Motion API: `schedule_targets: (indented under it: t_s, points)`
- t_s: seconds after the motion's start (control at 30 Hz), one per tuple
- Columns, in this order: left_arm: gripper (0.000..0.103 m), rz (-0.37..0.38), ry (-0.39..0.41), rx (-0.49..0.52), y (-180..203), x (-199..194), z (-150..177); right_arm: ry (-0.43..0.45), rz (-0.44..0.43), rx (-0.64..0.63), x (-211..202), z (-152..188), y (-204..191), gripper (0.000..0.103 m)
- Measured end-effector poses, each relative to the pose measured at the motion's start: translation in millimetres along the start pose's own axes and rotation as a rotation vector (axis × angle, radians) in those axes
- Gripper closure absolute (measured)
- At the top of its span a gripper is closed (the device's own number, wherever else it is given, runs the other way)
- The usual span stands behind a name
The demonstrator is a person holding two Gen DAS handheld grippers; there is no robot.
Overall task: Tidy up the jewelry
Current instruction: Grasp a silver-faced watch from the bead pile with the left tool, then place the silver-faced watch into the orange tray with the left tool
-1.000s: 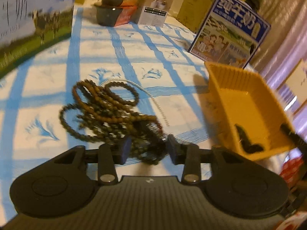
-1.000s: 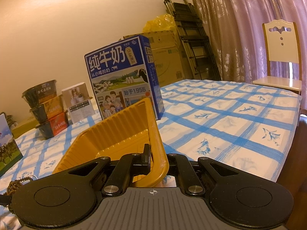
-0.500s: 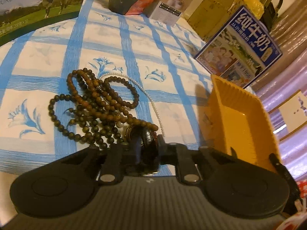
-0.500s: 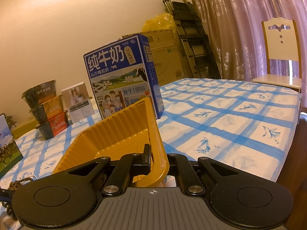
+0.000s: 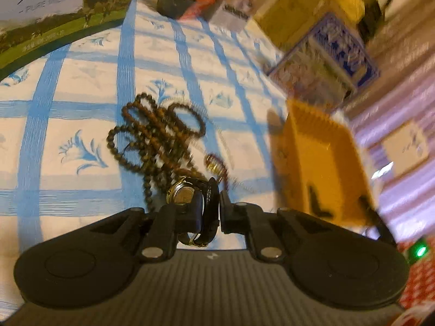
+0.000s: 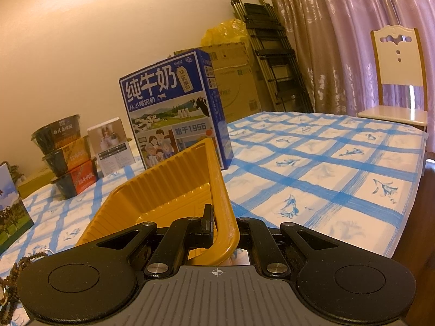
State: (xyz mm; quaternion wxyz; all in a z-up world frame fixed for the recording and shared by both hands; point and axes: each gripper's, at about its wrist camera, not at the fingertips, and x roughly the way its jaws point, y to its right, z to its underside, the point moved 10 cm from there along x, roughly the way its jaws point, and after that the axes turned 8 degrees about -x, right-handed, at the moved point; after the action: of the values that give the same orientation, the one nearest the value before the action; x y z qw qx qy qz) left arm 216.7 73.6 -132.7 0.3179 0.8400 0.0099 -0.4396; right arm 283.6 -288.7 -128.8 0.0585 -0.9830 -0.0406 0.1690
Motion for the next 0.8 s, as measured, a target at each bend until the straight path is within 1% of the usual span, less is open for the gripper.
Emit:
schedule_targets:
  t_s: [0.07,0.13,0.27,0.4,0.5,0.67,0.8]
  points:
    - [0.094,-0.053,-0.036,0.046,-3,8,12,-0.001,0.000,0.001,0,-1,0,0.097]
    - [0.095,-0.036,-0.048,0.057,-2,9,21,-0.001,0.000,0.001,0,0,0,0.097]
    - [0.095,-0.012,-0.022,0.096,9,-1,23,-0.001,0.000,0.003,0,-1,0,0.097]
    - [0.095,-0.018,0.018,0.207,29,-10,21,0.002,-0.002,-0.002,0,-3,-1,0.097]
    - [0.095,0.010,0.040,0.244,46,-15,20,0.005,-0.003,-0.007,-1,-6,-4,0.097]
    - [0.095,0.047,0.099,0.382,86,-15,24,0.016,0.001,-0.037,-4,-9,-9,0.097]
    - [0.095,0.117,0.107,0.430,119,-3,27,0.018,0.004,-0.054,-5,-10,-13,0.097]
